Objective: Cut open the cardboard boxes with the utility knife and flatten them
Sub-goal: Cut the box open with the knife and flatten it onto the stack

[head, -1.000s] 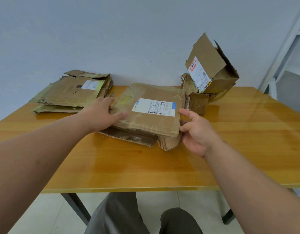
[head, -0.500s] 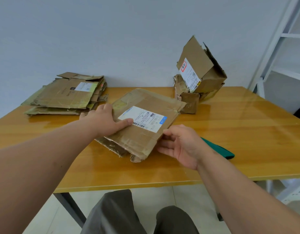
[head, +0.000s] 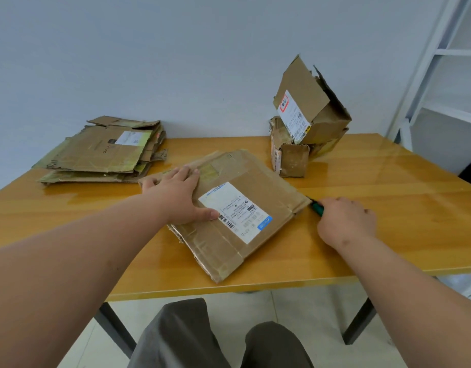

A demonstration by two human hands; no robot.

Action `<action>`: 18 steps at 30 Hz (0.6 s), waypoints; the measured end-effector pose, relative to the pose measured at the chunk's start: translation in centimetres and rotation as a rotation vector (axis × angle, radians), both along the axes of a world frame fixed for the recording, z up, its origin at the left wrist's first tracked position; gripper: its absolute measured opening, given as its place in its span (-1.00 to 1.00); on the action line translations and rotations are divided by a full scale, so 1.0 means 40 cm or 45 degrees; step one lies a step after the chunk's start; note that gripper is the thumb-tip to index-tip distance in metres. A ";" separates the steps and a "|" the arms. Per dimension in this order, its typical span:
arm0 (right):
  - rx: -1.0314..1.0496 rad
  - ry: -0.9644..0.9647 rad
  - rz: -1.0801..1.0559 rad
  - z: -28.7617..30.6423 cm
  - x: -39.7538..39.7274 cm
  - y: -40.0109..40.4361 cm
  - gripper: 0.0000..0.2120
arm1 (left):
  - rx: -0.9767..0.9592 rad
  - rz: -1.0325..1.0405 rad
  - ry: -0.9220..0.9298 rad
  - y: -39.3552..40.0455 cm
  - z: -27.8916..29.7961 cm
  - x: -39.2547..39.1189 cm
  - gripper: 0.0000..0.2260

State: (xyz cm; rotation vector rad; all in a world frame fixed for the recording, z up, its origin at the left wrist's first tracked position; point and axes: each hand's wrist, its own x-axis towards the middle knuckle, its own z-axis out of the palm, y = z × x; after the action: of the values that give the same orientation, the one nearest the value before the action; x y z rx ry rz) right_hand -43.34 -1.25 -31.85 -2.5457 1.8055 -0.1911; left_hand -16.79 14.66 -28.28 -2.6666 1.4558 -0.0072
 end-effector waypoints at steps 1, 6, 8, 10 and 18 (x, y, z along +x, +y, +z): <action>-0.010 -0.056 -0.060 0.001 -0.005 -0.005 -0.56 | 0.004 -0.020 -0.007 -0.002 -0.001 0.003 0.08; -0.022 -0.497 0.201 0.018 0.028 0.001 -0.53 | 0.037 -0.122 0.055 -0.019 -0.004 0.019 0.07; 0.174 -0.417 0.355 0.016 0.059 0.023 -0.56 | 0.038 -0.133 0.069 -0.025 0.003 0.024 0.07; 0.320 -0.327 0.374 0.009 0.079 0.049 -0.58 | 0.055 -0.148 0.065 -0.026 0.013 0.034 0.07; 0.771 -0.602 0.478 0.060 0.094 0.116 -0.42 | -0.116 0.041 0.346 -0.018 0.043 0.058 -0.02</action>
State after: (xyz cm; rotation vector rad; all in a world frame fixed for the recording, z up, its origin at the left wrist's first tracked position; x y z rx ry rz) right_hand -39.59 3.40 -29.44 -2.1098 1.0007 -0.1813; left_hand -14.47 13.94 -26.58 -2.8555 1.5172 0.3111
